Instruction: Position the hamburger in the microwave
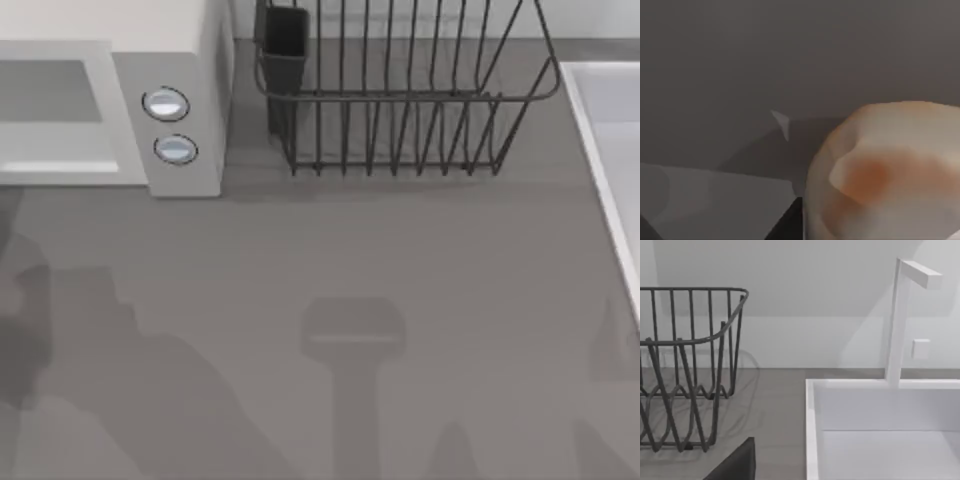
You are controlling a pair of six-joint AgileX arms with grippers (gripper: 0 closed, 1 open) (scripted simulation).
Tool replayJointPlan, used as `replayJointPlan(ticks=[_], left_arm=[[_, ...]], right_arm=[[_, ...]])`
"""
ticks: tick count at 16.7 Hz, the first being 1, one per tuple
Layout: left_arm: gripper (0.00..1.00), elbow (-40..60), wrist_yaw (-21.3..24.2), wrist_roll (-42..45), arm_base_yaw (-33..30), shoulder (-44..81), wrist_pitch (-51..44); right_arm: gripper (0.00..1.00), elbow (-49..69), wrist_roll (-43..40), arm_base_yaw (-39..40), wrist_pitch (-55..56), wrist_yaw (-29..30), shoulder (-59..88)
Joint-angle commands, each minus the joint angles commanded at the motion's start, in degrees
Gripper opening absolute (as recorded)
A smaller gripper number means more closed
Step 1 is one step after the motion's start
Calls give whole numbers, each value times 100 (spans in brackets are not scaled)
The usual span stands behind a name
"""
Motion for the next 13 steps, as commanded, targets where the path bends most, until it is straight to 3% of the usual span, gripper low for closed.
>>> replayJointPlan(ticks=[6,13], left_arm=[[0,744,-34,48,-35,-664,-1024],[0,1334,60,-56,-96,-519,-1899]], right_arm=[[100,0,0,0,0,0,0],[100,0,0,0,0,0,0]])
